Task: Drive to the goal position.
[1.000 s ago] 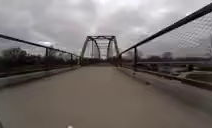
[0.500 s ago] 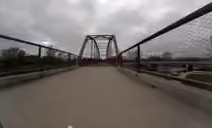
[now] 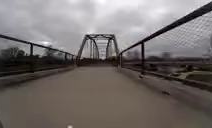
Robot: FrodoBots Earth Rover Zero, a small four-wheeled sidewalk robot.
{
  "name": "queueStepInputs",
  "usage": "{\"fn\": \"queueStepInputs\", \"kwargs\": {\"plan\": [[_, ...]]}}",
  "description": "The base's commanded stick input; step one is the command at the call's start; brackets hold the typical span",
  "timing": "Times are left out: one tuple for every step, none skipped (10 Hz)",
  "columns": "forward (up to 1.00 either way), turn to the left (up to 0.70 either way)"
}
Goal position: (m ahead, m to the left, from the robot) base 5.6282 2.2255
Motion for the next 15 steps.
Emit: {"fn": "queueStepInputs", "kwargs": {"plan": [[1.0,0.0],[1.0,0.0],[1.0,0.0],[1.0,0.0],[1.0,0.0],[1.0,0.0],[1.0,0.0],[1.0,0.0],[1.0,0.0],[1.0,0.0],[1.0,0.0],[1.0,0.0],[1.0,0.0],[1.0,0.0],[1.0,0.0]]}}
